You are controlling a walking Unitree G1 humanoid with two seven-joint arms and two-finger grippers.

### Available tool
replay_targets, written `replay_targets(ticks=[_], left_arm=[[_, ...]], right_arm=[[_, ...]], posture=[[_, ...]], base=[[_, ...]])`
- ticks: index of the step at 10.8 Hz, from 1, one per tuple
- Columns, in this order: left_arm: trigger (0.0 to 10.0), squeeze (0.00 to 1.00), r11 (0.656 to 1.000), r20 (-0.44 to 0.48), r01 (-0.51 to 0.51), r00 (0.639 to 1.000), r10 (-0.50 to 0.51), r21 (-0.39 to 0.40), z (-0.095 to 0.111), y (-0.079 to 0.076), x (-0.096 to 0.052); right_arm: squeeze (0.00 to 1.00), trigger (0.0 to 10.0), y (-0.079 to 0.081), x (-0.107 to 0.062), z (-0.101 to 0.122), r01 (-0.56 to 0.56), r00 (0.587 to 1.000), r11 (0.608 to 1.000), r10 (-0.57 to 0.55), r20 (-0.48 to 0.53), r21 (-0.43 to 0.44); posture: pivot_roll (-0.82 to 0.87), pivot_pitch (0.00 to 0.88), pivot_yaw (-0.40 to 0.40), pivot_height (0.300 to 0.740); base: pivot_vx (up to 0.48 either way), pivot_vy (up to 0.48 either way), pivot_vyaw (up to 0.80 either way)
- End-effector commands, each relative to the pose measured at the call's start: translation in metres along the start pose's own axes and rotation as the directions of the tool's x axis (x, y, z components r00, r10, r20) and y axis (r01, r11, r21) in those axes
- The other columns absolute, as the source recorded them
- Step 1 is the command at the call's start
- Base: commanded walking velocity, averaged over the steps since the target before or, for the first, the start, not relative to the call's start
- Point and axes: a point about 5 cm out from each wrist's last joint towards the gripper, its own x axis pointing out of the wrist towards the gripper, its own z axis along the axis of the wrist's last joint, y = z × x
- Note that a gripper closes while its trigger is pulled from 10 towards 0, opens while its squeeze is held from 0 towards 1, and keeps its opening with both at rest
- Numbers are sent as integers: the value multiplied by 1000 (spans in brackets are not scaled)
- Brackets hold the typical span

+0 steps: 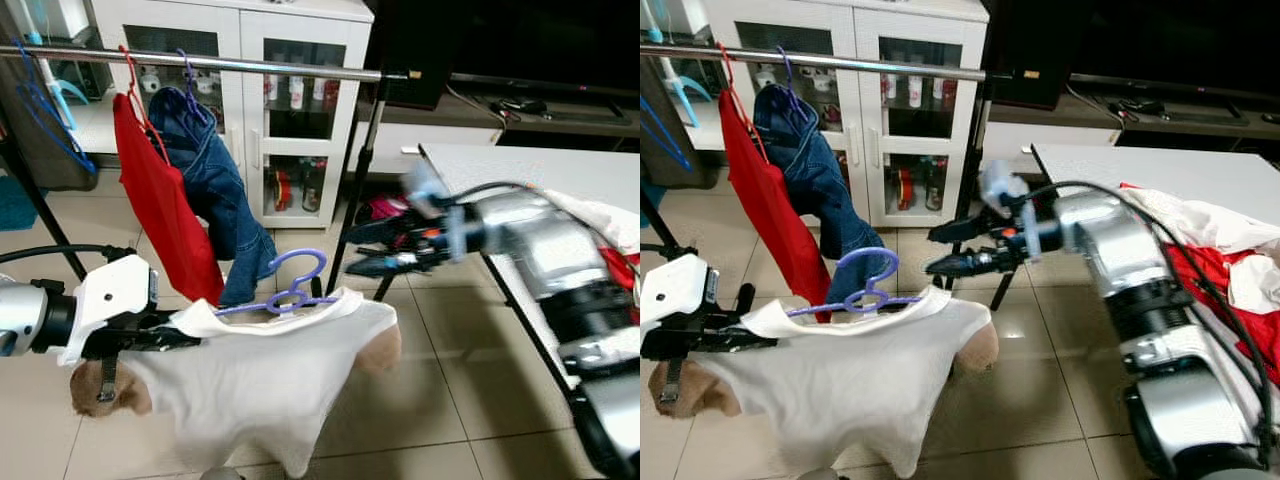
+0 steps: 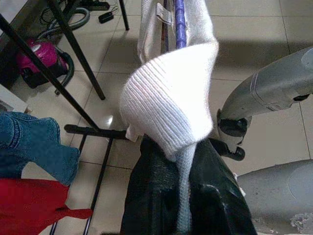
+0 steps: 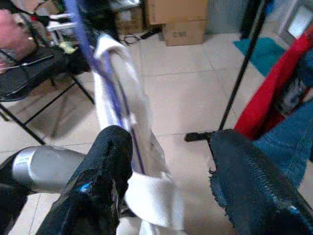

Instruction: Hang hanger

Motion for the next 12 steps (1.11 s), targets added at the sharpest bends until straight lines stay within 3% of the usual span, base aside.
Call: replay_targets(ticks=[1,2,6,8,12], left_arm=[[0,0,999,7,-5,1000,5,33,6,2,-3],[0,0,999,16,-4,1000,3,38,8,3,-2],[0,0,999,39,1,999,-3,50,13,4,2],[0,0,999,42,4,999,-6,54,14,4,3],[0,0,998,47,-12,999,9,56,15,8,1]], right_arm=[[1000,10000,5,1,1,-23,1000,1000,23,10,-12],[0,10000,5,12,-3,4,1000,1000,-5,-4,-21],[0,10000,15,51,-14,2,1000,1000,-3,12,27],[0,0,14,58,-12,29,999,998,-31,39,49],[0,0,18,60,-17,1,1000,998,-2,18,67]], posture=[[18,0,-87,740],[17,0,-84,740],[19,0,-82,740],[19,0,-82,740],[22,0,-88,740]], base=[[0,0,0],[0,0,0],[0,0,0],[0,0,0],[0,0,0]])
